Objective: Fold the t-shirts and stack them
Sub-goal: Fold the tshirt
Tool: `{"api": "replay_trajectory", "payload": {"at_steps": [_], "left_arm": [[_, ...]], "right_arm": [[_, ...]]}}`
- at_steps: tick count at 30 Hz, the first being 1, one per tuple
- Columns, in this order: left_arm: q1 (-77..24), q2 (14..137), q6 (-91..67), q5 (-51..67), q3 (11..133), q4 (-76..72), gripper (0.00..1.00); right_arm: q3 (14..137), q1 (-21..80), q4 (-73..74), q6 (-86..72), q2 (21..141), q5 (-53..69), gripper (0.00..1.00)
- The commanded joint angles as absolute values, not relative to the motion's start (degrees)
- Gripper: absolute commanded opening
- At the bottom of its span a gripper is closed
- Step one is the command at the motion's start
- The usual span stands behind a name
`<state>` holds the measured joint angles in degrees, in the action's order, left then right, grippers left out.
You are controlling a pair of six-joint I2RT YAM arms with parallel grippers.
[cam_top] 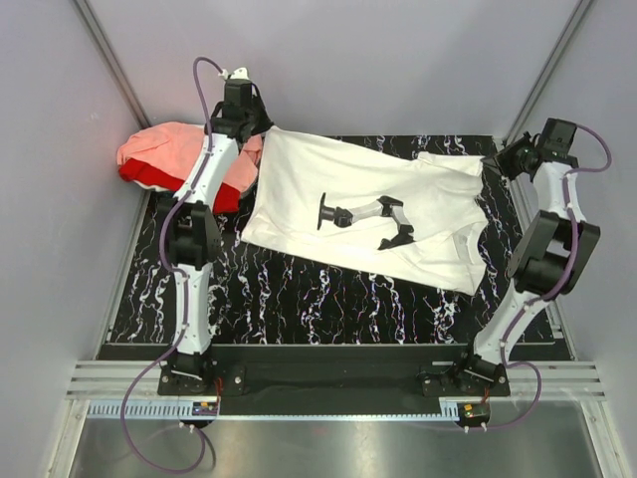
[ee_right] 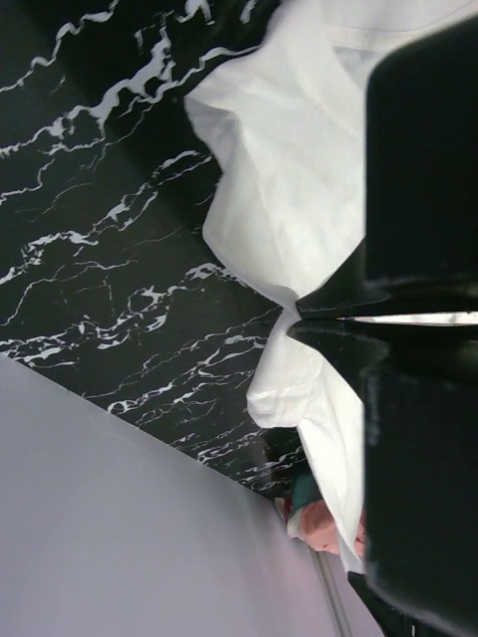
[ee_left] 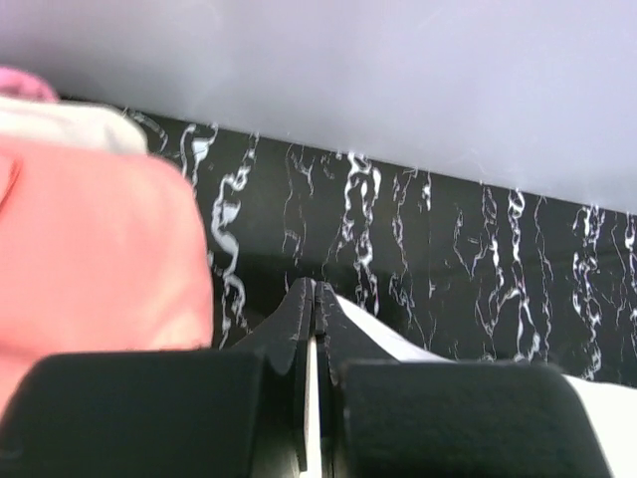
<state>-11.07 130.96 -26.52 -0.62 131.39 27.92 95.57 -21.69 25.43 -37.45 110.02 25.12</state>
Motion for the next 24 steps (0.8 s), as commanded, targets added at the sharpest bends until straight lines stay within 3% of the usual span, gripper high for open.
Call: {"api": "replay_trajectory", "payload": {"at_steps": [1, 4, 12, 24], "left_arm": [[-10.8, 133.8, -24.3, 2.1, 132.7, 16.0, 0.0], [-10.2, 138.7, -25.0, 3.5, 138.1, 14.9, 0.0], [-9.8, 144.4, -25.1, 6.7, 138.3, 8.6, 0.0], [-8.1, 130.5, -24.3, 7.5, 120.1, 6.2, 0.0]], "right_arm": [[102.8, -21.6, 23.9, -37.9, 116.1, 29.6, 0.0], [106.5, -21.5, 23.5, -38.0, 121.1, 31.3, 0.0], [114.4, -20.7, 23.5, -36.7, 128.8, 33.7, 0.0], [100.4, -20.6, 19.2, -30.9, 115.2, 36.7, 0.0]]}}
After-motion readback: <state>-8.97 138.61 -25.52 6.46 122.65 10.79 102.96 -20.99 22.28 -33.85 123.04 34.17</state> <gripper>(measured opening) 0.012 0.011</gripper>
